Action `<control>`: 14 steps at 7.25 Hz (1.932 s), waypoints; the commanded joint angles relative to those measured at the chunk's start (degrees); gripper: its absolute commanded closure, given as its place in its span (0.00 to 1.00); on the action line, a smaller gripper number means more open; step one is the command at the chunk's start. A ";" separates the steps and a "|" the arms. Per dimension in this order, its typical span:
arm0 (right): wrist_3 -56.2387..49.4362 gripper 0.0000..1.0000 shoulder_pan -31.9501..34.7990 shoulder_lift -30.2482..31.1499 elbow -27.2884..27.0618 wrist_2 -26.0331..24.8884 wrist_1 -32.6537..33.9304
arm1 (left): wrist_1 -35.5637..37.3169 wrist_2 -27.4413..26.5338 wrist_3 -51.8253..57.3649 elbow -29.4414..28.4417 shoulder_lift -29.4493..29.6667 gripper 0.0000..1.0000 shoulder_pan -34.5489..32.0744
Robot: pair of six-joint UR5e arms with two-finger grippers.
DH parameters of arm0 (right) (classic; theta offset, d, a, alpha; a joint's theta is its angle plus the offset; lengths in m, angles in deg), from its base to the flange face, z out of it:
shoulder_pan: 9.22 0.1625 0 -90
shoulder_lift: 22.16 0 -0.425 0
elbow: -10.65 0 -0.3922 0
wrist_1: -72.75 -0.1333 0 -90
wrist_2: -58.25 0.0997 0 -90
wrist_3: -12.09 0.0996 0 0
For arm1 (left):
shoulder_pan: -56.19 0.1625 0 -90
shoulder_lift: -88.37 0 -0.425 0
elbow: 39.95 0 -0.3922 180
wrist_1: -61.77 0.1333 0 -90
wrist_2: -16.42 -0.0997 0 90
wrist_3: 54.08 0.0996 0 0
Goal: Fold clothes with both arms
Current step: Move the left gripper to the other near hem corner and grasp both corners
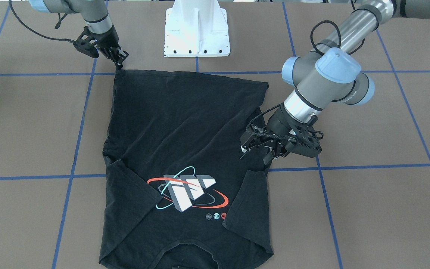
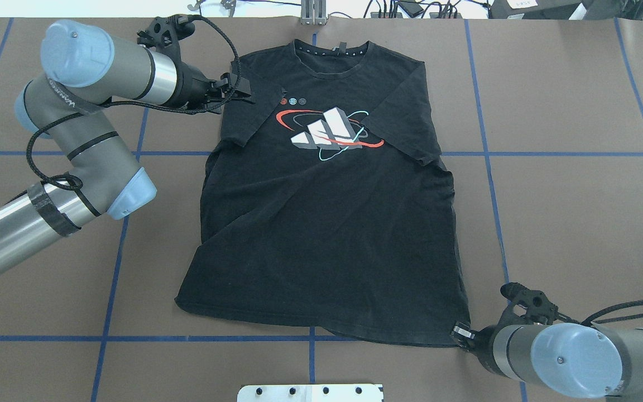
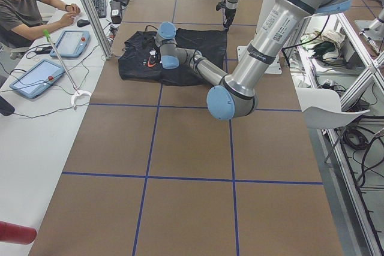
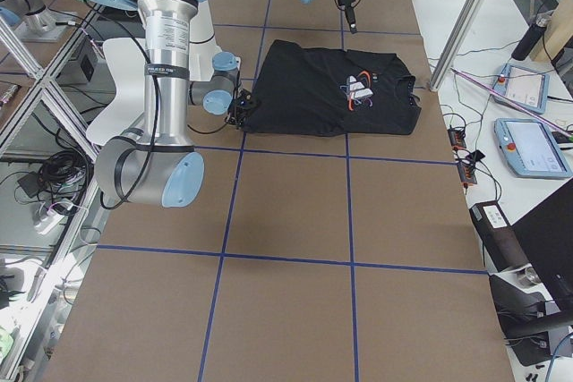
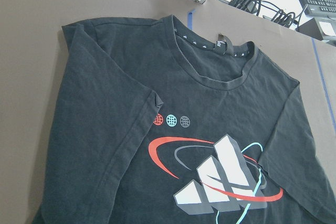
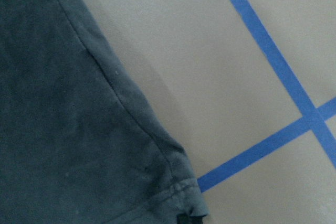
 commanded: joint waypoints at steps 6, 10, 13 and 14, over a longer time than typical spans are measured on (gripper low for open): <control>0.00 1.00 0.43 6.38 -6.62 2.19 0.18 | 0.11 0.03 -8.55 20.09 -17.76 0.13 1.87; -0.09 1.00 0.52 7.17 -8.29 6.42 0.35 | 0.20 -22.93 -22.65 33.31 -37.53 0.14 24.75; -0.09 1.00 0.52 7.17 -8.38 6.42 0.35 | 2.03 -28.70 -26.10 32.79 -38.01 0.20 34.65; -0.09 1.00 0.44 7.09 -8.38 6.42 0.35 | 2.13 -28.80 -26.45 32.96 -37.48 0.21 35.19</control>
